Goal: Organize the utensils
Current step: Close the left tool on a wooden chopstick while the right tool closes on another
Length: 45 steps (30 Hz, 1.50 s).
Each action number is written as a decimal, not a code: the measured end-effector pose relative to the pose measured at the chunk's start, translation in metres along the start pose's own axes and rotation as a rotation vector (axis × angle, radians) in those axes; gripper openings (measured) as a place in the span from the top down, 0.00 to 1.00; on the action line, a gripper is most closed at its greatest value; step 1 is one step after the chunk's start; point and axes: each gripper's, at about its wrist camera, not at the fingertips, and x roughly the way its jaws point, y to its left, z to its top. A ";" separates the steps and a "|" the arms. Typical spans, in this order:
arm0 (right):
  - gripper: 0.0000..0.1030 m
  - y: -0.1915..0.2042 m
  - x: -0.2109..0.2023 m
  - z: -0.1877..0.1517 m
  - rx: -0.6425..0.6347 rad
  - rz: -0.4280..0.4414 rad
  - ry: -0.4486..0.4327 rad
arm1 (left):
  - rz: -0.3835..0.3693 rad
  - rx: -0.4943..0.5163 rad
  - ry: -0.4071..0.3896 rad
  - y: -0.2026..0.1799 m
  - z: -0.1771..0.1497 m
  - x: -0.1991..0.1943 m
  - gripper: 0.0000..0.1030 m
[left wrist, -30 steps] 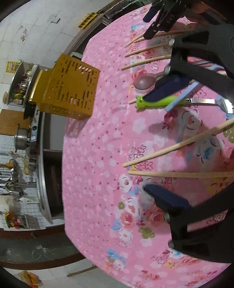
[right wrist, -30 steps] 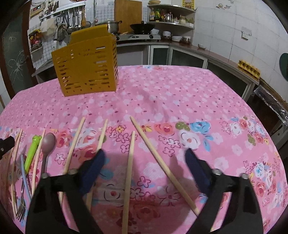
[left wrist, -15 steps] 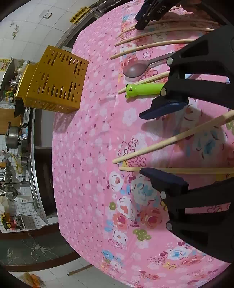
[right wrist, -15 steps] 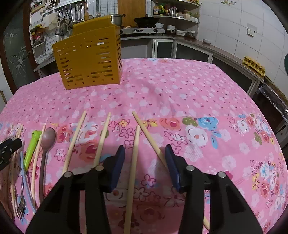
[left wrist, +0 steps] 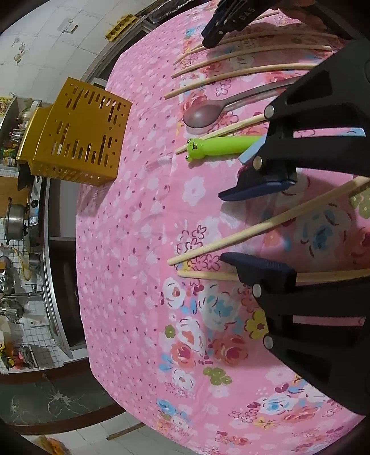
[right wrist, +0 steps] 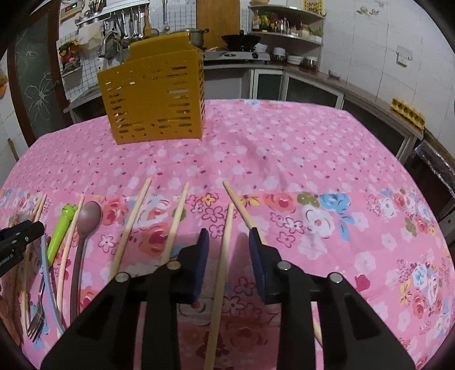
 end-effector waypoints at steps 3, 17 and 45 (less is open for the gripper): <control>0.75 -0.001 0.008 0.000 0.007 0.019 0.038 | 0.002 0.005 0.020 0.000 -0.001 0.003 0.70; 0.76 -0.002 0.021 0.009 0.019 0.038 0.071 | 0.016 0.032 0.080 -0.008 0.015 0.016 0.79; 0.79 0.002 0.034 0.021 0.027 0.015 0.073 | 0.015 -0.005 0.115 -0.002 0.046 0.042 0.90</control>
